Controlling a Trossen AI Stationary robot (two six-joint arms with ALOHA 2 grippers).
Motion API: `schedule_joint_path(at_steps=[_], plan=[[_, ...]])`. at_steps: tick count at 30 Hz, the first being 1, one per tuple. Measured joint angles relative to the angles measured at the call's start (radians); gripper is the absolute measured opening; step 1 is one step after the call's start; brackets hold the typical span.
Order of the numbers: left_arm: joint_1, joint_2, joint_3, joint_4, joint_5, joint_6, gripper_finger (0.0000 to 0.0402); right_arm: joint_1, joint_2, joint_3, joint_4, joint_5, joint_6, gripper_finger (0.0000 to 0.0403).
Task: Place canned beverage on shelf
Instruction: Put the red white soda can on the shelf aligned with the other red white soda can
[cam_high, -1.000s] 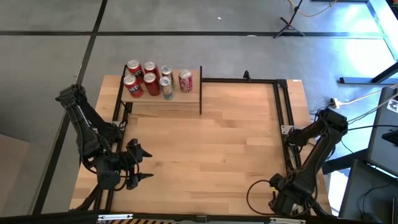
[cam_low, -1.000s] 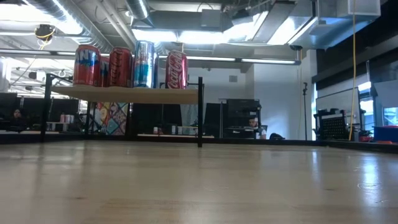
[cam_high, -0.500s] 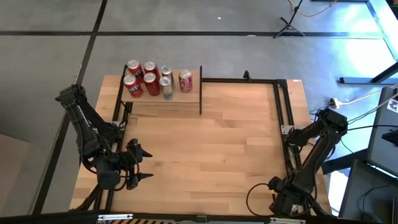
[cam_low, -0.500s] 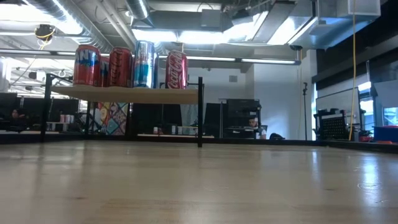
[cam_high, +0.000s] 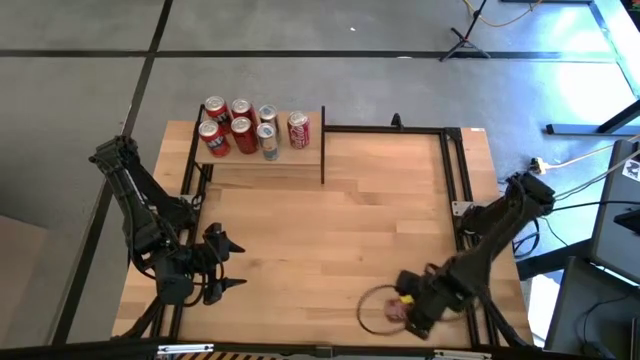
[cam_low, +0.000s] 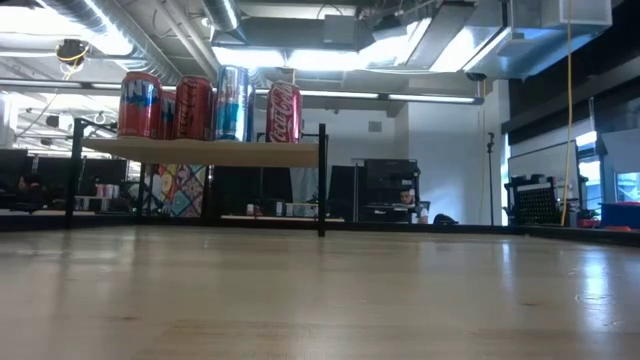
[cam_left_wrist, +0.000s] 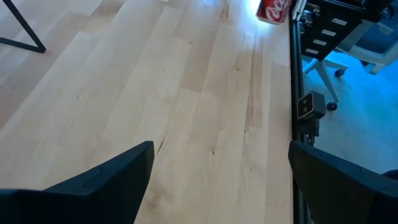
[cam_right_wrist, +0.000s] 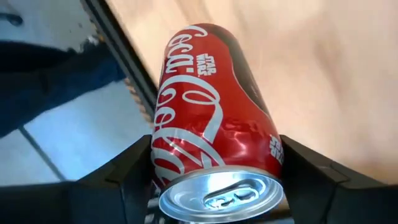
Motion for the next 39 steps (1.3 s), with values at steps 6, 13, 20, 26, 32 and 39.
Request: schedule_joint_path(at_steps=[6, 13, 20, 26, 32, 39], plan=[[0.0, 0.0, 0.0, 0.001, 0.0, -0.002, 0.036, -0.186, 0.001, 0.109, -0.14, 0.105, -0.306, 0.0261], [0.0, 0.0, 0.0, 0.001, 0.0, -0.003, 0.036, -0.402, 0.098, 0.207, -0.284, 0.104, -0.715, 0.0261], [0.0, 0.0, 0.0, 0.001, 0.0, -0.004, 0.036, -0.523, 0.245, 0.256, -0.353, 0.094, -1.019, 0.0261], [0.003, 0.0, 0.0, -0.001, -0.001, -0.003, 0.036, -0.542, 0.325, 0.257, -0.416, 0.093, -1.12, 0.0261], [0.009, 0.0, 0.0, -0.003, -0.022, -0.001, 0.036, -0.539, 0.35, 0.263, -0.424, 0.093, -1.127, 0.0261], [0.01, 0.0, 0.0, -0.003, -0.026, 0.0, 0.036, -0.539, 0.347, 0.259, -0.376, 0.105, -1.118, 0.033]])
